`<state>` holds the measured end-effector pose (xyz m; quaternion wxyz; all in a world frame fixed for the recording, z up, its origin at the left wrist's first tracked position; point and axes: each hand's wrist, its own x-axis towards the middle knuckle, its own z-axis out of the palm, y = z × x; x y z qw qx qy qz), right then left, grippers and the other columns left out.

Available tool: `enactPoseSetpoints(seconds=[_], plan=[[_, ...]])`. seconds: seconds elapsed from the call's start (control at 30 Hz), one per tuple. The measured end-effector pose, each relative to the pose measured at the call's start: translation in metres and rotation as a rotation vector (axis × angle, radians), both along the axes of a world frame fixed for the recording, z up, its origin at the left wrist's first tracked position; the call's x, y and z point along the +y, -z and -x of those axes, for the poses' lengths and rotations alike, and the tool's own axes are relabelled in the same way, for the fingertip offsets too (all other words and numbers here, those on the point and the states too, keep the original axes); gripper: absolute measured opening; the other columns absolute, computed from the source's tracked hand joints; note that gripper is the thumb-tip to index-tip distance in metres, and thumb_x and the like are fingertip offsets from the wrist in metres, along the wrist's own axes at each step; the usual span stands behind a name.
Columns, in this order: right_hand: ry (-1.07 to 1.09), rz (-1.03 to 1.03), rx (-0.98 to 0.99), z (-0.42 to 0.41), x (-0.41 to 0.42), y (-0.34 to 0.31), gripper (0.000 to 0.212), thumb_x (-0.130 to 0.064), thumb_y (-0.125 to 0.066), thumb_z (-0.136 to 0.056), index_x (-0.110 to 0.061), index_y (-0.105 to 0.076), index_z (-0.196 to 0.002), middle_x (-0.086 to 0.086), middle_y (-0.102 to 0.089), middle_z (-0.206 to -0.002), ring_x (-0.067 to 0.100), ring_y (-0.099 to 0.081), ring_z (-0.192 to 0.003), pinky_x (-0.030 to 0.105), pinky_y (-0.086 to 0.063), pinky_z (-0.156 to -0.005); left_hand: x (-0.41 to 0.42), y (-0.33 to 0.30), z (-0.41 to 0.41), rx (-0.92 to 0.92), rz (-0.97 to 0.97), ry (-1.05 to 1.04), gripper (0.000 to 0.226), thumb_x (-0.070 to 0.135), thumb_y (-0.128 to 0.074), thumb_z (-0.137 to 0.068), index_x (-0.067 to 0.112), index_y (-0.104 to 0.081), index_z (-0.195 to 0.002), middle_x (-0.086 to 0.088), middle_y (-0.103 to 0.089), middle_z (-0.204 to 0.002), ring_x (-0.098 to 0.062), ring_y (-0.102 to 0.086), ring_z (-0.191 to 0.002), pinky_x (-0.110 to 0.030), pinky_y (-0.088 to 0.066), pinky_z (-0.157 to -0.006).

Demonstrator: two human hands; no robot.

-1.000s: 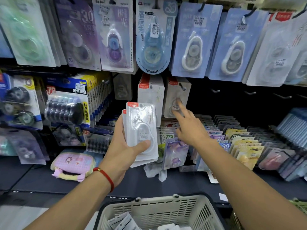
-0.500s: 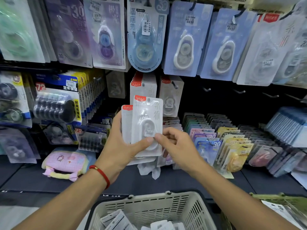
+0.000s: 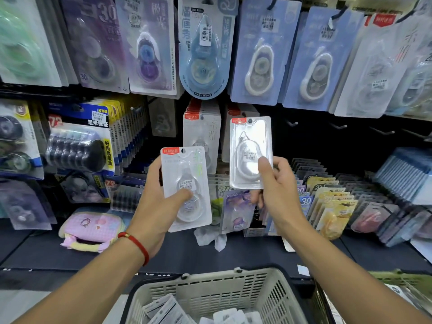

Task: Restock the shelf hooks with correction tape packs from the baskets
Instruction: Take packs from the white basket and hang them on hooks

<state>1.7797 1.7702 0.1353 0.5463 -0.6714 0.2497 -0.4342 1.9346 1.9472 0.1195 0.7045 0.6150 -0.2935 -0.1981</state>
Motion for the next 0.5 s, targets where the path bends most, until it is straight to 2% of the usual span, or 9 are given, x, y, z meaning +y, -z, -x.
enactPoseSetpoints(seconds=[0.13,0.23,0.3,0.37,0.43,0.5], plan=[[-0.013,-0.037,-0.049,-0.001,-0.001,-0.004,0.032,-0.044,-0.056,-0.107,-0.014,-0.058,-0.116,-0.003,-0.068,-0.067,0.016,-0.054,-0.044,0.025,-0.04,-0.038,0.0,0.0,0.0,-0.021,-0.009,-0.005,0.086,0.007,-0.074,-0.075,0.062,-0.047,-0.136,0.011,-0.069,-0.134,-0.023,-0.067,-0.123,-0.057,-0.052,-0.106],[-0.02,-0.124,-0.055,-0.004,-0.005,-0.002,0.038,-0.047,-0.06,-0.105,-0.011,-0.058,-0.119,-0.001,-0.073,-0.085,0.02,-0.063,-0.049,0.029,-0.05,-0.043,0.001,-0.001,0.002,-0.006,-0.014,-0.009,0.086,0.01,-0.073,-0.072,0.063,-0.048,-0.135,0.011,-0.07,-0.133,-0.022,-0.067,-0.123,-0.056,-0.052,-0.106],[0.006,-0.247,0.052,-0.005,-0.009,0.004,0.043,-0.046,-0.062,-0.104,-0.012,-0.052,-0.128,0.004,-0.072,-0.102,0.026,-0.074,-0.06,0.039,-0.064,-0.06,0.001,-0.001,0.003,0.002,-0.011,0.003,0.087,0.004,-0.072,-0.074,0.062,-0.048,-0.135,0.008,-0.07,-0.133,-0.023,-0.068,-0.123,-0.057,-0.053,-0.106],[0.013,-0.353,0.243,-0.005,-0.009,0.014,0.045,-0.044,-0.059,-0.106,-0.011,-0.048,-0.136,0.012,-0.07,-0.106,0.035,-0.079,-0.072,0.051,-0.066,-0.078,0.001,-0.001,0.005,0.006,-0.012,0.021,0.091,-0.009,-0.07,-0.082,0.061,-0.048,-0.136,0.004,-0.07,-0.134,-0.023,-0.068,-0.123,-0.057,-0.053,-0.106],[-0.061,-0.328,0.395,-0.004,-0.005,0.022,0.037,-0.045,-0.053,-0.108,-0.012,-0.055,-0.125,0.012,-0.068,-0.11,0.038,-0.079,-0.079,0.055,-0.065,-0.081,0.0,-0.001,0.006,0.004,-0.012,0.041,0.093,-0.017,-0.066,-0.088,0.059,-0.048,-0.138,0.003,-0.07,-0.135,-0.021,-0.068,-0.123,-0.054,-0.053,-0.106],[-0.208,-0.176,0.427,-0.007,0.003,0.025,0.029,-0.044,-0.056,-0.107,-0.018,-0.065,-0.113,0.009,-0.073,-0.111,0.027,-0.077,-0.077,0.051,-0.065,-0.081,-0.001,-0.001,0.008,0.003,-0.006,0.067,0.091,-0.017,-0.07,-0.087,0.057,-0.05,-0.136,0.0,-0.072,-0.133,-0.021,-0.07,-0.119,-0.049,-0.057,-0.101]])
